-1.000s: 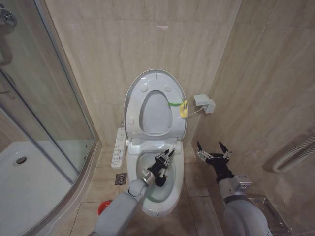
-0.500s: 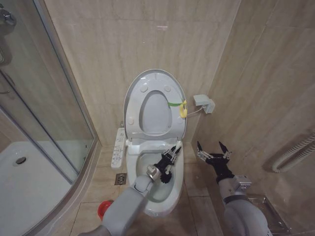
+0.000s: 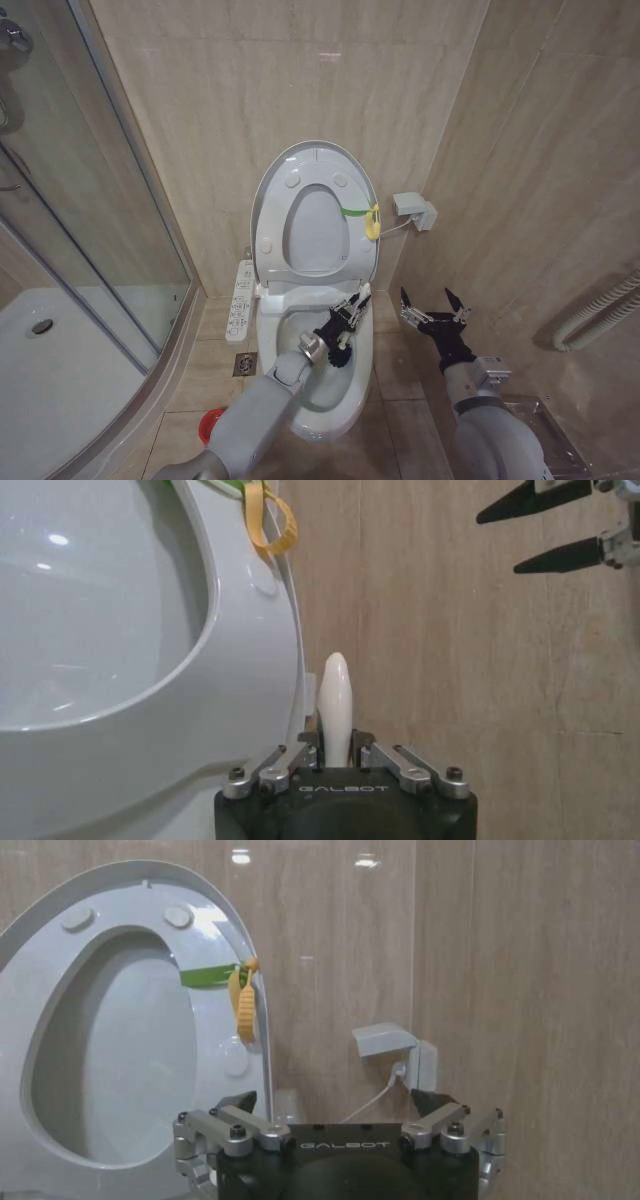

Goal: Open the toilet lid, clean the toilet bowl with a toilet brush, close the toilet lid, and flush.

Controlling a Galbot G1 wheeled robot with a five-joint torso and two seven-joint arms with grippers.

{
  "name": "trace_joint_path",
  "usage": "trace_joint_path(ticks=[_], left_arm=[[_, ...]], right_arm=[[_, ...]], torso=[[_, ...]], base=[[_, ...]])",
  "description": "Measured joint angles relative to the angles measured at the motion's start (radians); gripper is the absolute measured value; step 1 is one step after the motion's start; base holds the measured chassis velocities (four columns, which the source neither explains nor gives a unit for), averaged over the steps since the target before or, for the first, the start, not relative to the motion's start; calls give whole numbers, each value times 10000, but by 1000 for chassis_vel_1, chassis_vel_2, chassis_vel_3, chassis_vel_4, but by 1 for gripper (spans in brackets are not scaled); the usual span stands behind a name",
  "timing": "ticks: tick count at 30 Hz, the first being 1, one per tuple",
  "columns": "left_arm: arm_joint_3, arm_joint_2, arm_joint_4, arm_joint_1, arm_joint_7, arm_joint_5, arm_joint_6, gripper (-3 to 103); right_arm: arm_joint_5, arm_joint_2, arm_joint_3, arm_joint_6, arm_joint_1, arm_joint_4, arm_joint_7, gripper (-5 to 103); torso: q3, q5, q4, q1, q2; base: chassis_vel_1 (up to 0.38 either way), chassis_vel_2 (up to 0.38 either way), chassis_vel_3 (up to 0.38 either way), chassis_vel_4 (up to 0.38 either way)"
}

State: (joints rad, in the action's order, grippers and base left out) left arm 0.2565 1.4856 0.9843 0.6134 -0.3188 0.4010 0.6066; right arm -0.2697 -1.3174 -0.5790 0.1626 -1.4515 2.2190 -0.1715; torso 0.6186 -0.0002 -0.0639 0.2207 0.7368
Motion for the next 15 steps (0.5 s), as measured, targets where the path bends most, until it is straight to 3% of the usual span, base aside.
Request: trace_joint_path(ticks=[11, 15], left_arm=[[-41, -66, -163, -90, -104, 44, 58, 19], [-8, 20, -230, -118, -396, 155, 184, 19]], right_arm=[[0, 0, 0, 0, -1, 0, 0, 100], [0, 0, 0, 0, 0, 0, 0, 100]], torso=[[-1, 1, 1, -2, 1], [1, 4, -1, 2, 0]], base=[[-22, 2, 17, -3], [-94, 11, 105, -24]])
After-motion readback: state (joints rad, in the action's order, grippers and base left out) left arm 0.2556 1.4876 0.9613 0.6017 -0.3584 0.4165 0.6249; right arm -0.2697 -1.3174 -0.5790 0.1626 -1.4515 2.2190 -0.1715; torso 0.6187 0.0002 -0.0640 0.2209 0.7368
